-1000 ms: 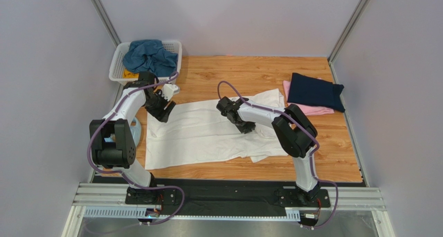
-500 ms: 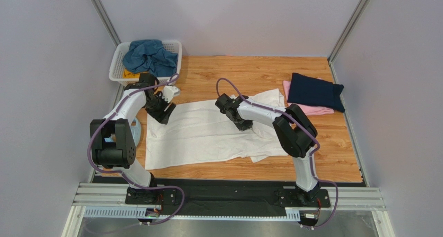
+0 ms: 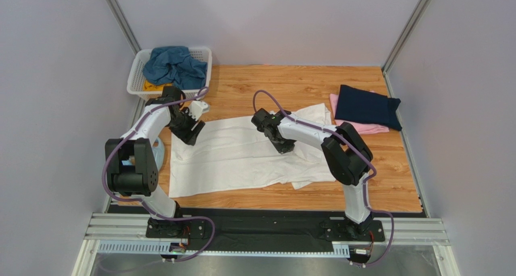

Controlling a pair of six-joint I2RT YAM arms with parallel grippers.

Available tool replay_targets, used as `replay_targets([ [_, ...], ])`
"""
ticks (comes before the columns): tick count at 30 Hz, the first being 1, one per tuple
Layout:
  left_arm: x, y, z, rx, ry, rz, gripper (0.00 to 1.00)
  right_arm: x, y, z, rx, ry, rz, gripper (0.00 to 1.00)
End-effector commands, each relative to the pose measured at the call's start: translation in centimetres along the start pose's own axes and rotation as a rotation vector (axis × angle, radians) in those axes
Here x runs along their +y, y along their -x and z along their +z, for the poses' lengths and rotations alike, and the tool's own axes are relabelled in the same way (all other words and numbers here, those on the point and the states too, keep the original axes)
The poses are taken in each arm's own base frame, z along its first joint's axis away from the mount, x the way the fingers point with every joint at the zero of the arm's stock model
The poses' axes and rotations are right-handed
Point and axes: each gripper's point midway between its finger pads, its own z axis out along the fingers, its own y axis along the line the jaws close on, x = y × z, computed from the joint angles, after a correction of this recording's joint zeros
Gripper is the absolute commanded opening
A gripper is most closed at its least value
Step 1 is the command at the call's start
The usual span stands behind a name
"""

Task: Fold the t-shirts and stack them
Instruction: Fold the flattened tshirt in 1/3 of the way

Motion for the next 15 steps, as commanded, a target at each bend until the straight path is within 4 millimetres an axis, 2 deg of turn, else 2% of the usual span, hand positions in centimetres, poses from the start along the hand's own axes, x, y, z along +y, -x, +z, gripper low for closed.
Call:
replay_targets([
  [1, 0.2, 0.3, -0.1, -0.017, 0.011, 0.016, 0.7, 0.1, 0.6, -5.0, -0.088, 0.07, 0.041, 0.01],
  [7, 0.3, 0.2, 0.0, -0.012, 0.011, 0.015, 0.7, 1.3, -0.9, -7.3, -0.096, 0.143, 0.041, 0.02],
  [12, 0.4, 0.4, -0.3, -0.02, 0.019, 0.019, 0.7, 3.1, -2.8, -6.3, -0.04, 0.206, 0.022, 0.03],
  [13, 0.4, 0.5, -0.5, -0.023, 0.022, 0.02, 0.7, 3.3, -3.1, -6.2, -0.032, 0.214, 0.018, 0.05],
  [15, 0.4, 0.4, -0.6, -0.02, 0.023, 0.02, 0.7, 3.7, -3.6, -5.8, -0.015, 0.228, 0.014, 0.15],
])
